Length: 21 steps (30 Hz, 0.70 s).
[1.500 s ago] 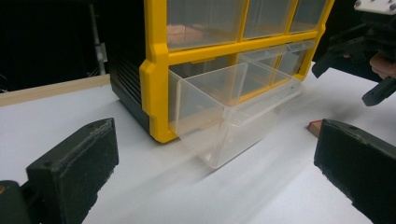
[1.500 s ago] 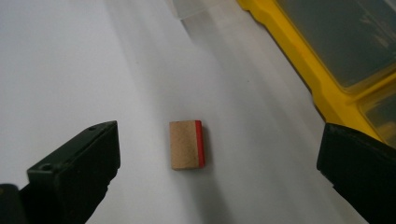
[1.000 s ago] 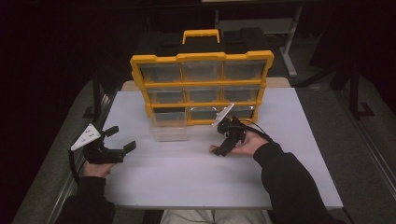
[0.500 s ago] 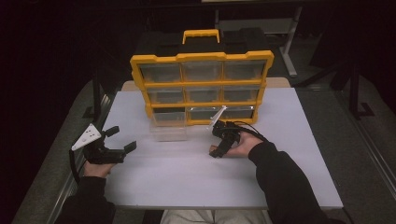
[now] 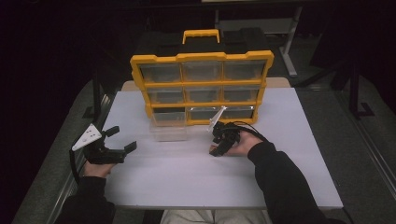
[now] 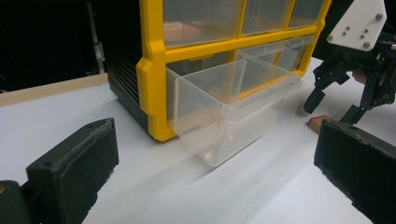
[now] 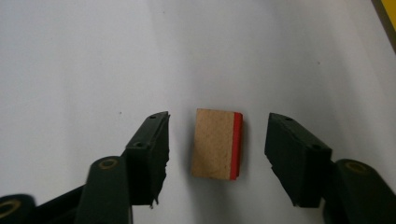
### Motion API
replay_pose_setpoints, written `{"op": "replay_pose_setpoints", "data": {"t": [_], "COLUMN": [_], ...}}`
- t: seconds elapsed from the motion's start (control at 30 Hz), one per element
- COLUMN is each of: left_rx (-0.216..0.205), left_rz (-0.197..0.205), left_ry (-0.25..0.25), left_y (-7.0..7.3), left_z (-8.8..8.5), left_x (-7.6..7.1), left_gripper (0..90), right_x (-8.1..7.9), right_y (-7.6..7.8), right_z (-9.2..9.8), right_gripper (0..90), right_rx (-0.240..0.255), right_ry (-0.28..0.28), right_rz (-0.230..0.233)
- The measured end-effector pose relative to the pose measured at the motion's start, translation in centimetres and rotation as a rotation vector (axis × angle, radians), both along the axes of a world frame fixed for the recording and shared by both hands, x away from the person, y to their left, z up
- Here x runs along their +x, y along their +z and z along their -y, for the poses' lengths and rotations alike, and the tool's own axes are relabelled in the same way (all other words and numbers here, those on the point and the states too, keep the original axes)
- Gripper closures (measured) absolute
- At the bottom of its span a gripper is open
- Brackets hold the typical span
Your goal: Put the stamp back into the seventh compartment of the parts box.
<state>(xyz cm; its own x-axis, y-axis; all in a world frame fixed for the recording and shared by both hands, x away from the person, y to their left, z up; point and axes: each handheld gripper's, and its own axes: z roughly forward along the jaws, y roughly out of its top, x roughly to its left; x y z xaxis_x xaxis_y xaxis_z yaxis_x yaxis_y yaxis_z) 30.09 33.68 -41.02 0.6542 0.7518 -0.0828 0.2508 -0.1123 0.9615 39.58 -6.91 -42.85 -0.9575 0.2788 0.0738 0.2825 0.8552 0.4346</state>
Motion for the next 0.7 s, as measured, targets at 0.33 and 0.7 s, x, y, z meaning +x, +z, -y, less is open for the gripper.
{"op": "replay_pose_setpoints", "data": {"t": [0.33, 0.7], "left_rx": [-0.003, -0.001], "left_rz": [0.005, 0.004], "left_ry": [0.003, 0.001], "left_y": [0.00, -0.02], "left_z": [-0.07, -0.03], "left_x": [0.02, 0.05], "left_gripper": [0.0, 0.0], "right_x": [0.13, 0.10], "right_y": [-0.41, 0.27], "right_z": [-0.33, -0.33], "right_gripper": [63.8, 64.7], "right_rx": [-0.009, 0.007], "right_ry": [0.030, 0.039], "right_rz": [-0.001, 0.006]}}
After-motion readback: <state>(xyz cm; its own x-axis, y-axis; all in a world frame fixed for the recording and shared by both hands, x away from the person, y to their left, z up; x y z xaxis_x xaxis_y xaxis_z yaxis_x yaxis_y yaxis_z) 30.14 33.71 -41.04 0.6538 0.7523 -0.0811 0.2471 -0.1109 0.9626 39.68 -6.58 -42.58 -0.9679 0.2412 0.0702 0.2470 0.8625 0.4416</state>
